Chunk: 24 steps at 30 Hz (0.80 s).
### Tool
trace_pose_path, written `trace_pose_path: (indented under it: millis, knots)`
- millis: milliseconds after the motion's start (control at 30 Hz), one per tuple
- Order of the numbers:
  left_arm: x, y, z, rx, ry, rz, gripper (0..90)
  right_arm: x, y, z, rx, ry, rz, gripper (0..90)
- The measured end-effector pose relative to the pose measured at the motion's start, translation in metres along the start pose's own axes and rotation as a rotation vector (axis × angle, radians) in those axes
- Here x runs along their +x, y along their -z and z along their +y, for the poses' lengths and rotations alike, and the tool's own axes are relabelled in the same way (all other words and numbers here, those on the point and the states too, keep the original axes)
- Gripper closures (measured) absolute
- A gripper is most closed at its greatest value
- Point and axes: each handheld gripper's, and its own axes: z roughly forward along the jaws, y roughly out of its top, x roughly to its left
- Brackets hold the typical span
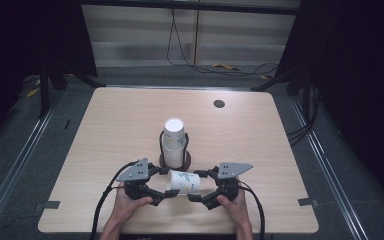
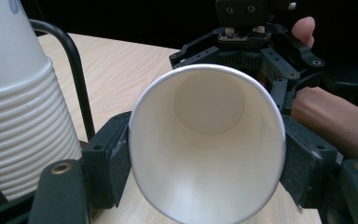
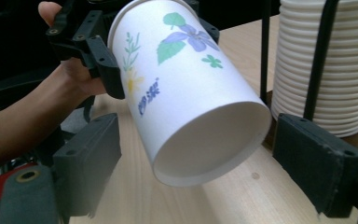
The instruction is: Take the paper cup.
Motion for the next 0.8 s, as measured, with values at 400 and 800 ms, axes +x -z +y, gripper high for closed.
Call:
trace_pose_path:
  millis: [400, 800]
  knots:
    - [0.003, 0.003, -0.001, 0.05, 0.0, 0.043, 27.6, 0.004, 0.012, -0.006, -0.036, -0.002, -0.087, 12.8]
    - [0.007, 0.018, -0.004, 0.105, 0.0, 0.12, 27.1, 0.003, 0.016, -0.007, -0.109, -0.05, -0.311, 12.8]
